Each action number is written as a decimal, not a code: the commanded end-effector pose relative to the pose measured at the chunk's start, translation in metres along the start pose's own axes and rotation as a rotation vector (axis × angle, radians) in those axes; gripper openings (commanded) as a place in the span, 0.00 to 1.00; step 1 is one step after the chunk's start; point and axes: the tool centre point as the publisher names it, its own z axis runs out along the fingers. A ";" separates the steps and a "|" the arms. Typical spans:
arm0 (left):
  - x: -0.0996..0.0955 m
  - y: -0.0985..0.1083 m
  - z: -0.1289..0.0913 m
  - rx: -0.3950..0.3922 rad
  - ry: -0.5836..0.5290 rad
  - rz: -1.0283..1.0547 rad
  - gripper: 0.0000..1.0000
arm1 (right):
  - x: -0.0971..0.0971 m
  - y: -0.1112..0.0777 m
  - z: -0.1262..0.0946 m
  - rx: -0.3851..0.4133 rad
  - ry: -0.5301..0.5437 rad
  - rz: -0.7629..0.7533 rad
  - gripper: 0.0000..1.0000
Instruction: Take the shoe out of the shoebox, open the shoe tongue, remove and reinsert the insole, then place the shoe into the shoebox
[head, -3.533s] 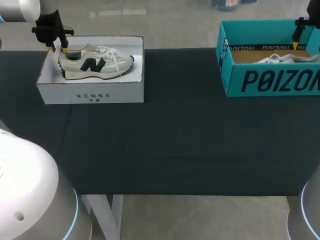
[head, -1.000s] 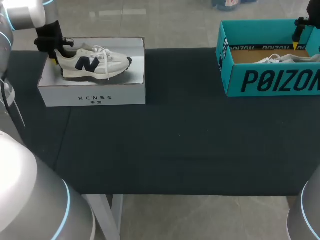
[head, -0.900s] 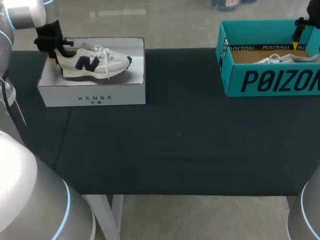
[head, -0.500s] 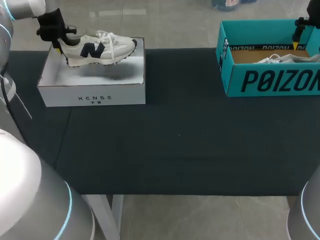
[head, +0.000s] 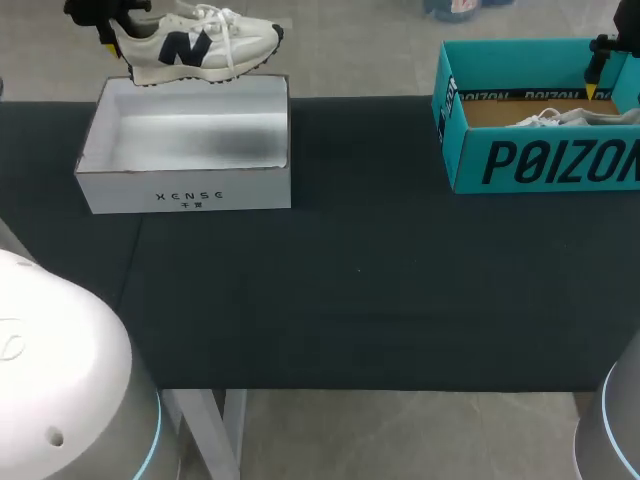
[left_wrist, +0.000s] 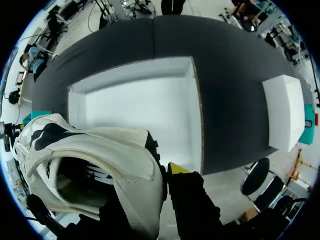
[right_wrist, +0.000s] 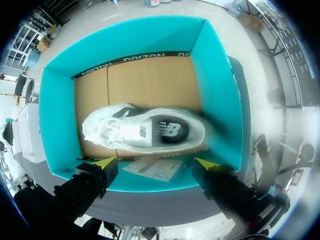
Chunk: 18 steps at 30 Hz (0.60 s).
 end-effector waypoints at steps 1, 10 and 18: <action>-0.001 -0.026 -0.024 -0.052 0.004 0.000 0.00 | 0.000 0.000 0.000 -0.001 0.000 0.001 1.00; -0.001 -0.026 -0.024 -0.052 0.004 0.000 0.00 | 0.000 0.000 0.000 -0.001 0.000 0.001 1.00; -0.051 -0.069 -0.036 -0.070 0.016 0.013 0.00 | 0.000 0.000 0.000 -0.001 0.000 0.001 1.00</action>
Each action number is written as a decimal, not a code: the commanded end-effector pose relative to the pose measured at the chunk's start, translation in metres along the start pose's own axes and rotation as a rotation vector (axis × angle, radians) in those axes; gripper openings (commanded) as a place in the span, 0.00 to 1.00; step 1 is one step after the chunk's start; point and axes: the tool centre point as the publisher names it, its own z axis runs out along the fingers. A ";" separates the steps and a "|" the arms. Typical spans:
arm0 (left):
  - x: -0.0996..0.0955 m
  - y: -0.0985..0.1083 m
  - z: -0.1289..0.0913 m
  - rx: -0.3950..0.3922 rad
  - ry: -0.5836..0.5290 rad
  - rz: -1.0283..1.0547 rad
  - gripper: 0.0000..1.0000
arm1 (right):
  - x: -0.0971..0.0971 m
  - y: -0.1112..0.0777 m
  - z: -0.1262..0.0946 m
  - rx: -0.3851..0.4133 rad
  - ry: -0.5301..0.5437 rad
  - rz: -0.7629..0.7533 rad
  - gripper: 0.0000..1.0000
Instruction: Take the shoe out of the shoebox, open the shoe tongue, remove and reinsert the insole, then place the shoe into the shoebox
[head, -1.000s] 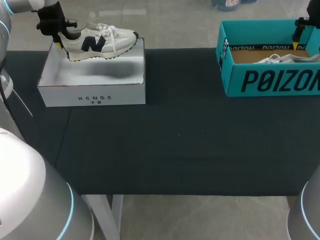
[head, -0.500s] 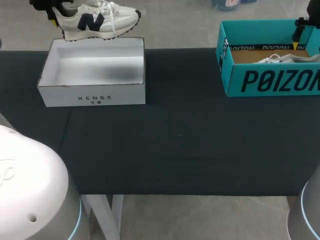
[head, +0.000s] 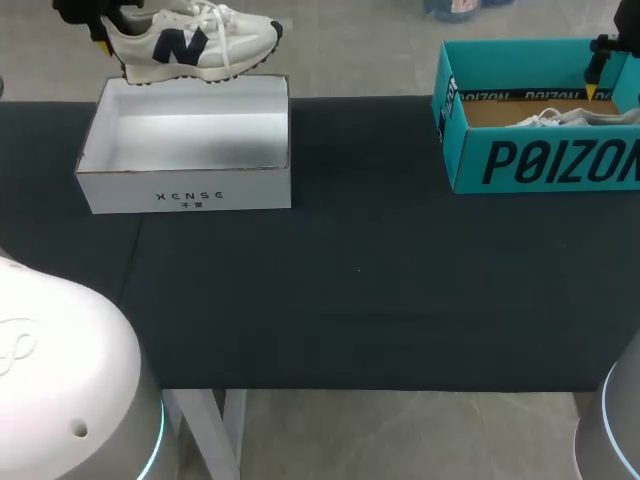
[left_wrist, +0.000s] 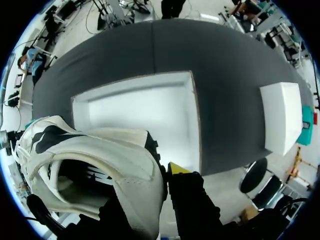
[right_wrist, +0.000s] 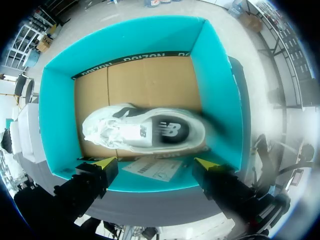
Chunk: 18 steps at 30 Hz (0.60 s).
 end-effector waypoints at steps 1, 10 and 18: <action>-0.045 -0.045 -0.016 -0.054 0.024 0.002 0.00 | 0.000 0.000 0.000 -0.001 0.000 0.001 1.00; -0.102 -0.096 -0.016 -0.069 0.035 0.024 0.00 | 0.000 0.000 0.000 -0.001 0.000 0.001 1.00; -0.146 -0.147 -0.006 -0.075 0.048 0.034 0.00 | 0.000 0.000 0.000 -0.001 0.000 0.001 1.00</action>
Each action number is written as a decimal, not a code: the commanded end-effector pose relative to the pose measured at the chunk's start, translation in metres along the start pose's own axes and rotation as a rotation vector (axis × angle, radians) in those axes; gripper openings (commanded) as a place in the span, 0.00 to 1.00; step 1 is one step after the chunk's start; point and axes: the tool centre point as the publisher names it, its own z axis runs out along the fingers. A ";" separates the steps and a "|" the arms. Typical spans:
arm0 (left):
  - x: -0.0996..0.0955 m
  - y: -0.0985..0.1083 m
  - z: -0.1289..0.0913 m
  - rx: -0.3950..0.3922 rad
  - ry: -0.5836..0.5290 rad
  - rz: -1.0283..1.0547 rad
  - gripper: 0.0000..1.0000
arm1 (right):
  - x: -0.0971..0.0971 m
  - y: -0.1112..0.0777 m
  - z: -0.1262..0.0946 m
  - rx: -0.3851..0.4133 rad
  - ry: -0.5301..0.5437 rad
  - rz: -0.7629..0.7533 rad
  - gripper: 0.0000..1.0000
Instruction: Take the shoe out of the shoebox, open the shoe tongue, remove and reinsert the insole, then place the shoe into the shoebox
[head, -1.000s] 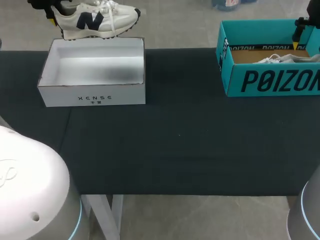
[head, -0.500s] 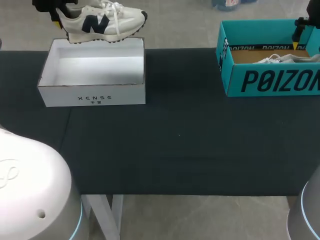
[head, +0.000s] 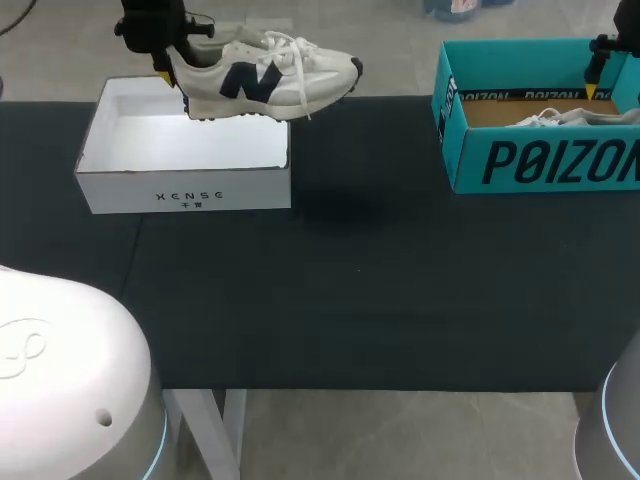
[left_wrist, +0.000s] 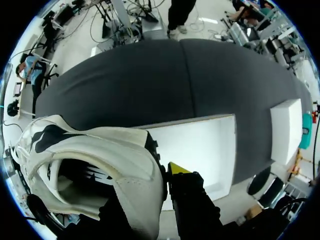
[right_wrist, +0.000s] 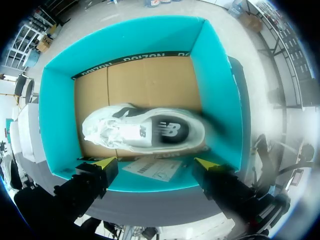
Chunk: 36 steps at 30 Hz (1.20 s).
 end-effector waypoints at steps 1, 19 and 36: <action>-0.022 -0.043 0.006 -0.109 0.033 0.012 0.00 | 0.000 0.000 0.000 -0.001 0.000 0.001 1.00; -0.099 -0.135 0.061 -0.104 0.020 -0.047 0.00 | 0.000 0.000 0.000 -0.001 0.000 0.001 1.00; -0.150 -0.195 0.133 -0.074 0.135 -0.074 0.00 | 0.000 0.000 0.000 -0.001 0.000 0.001 1.00</action>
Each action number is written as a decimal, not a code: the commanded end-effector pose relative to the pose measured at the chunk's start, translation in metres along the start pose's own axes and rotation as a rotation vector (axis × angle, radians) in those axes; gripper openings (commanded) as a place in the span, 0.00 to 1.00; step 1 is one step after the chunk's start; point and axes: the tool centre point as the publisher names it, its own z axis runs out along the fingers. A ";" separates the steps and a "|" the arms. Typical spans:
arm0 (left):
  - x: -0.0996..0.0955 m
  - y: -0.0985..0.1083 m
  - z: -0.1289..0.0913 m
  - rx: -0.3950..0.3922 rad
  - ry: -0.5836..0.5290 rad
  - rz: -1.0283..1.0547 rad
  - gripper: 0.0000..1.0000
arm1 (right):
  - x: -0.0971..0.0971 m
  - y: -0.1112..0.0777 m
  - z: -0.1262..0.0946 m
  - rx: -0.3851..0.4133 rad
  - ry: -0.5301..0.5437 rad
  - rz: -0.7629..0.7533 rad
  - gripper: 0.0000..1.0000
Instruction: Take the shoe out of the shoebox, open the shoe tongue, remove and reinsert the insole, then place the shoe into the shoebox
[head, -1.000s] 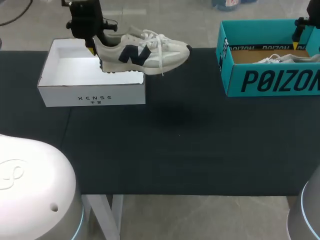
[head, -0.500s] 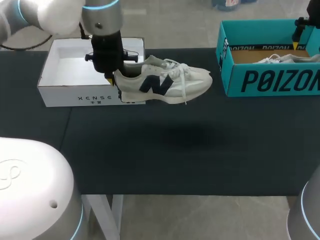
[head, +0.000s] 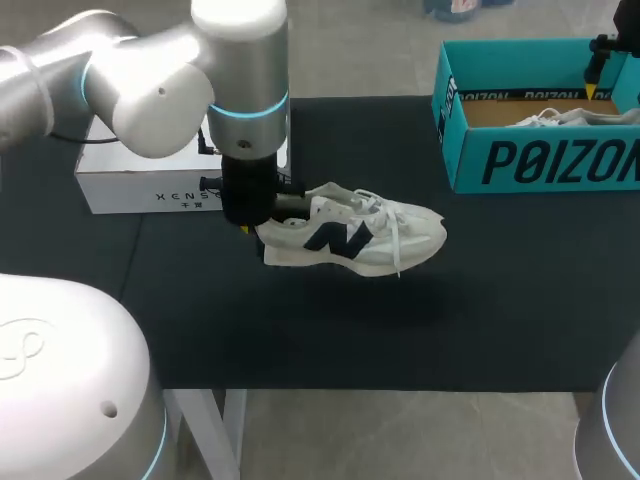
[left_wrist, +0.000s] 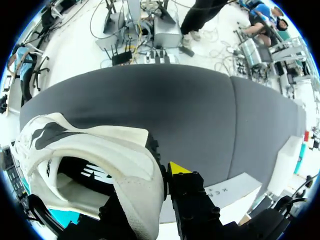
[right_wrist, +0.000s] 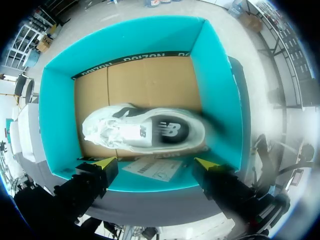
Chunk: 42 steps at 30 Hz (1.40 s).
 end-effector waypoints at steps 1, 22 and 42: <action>-0.018 -0.007 0.023 -0.023 0.026 0.006 0.00 | 0.000 0.000 0.000 -0.001 0.000 0.001 1.00; -0.027 -0.026 0.088 0.068 0.014 -0.066 0.11 | 0.000 0.000 0.000 -0.001 0.000 0.001 1.00; -0.030 -0.009 0.040 0.122 -0.162 0.016 1.00 | 0.000 0.000 0.000 -0.001 0.000 0.001 1.00</action>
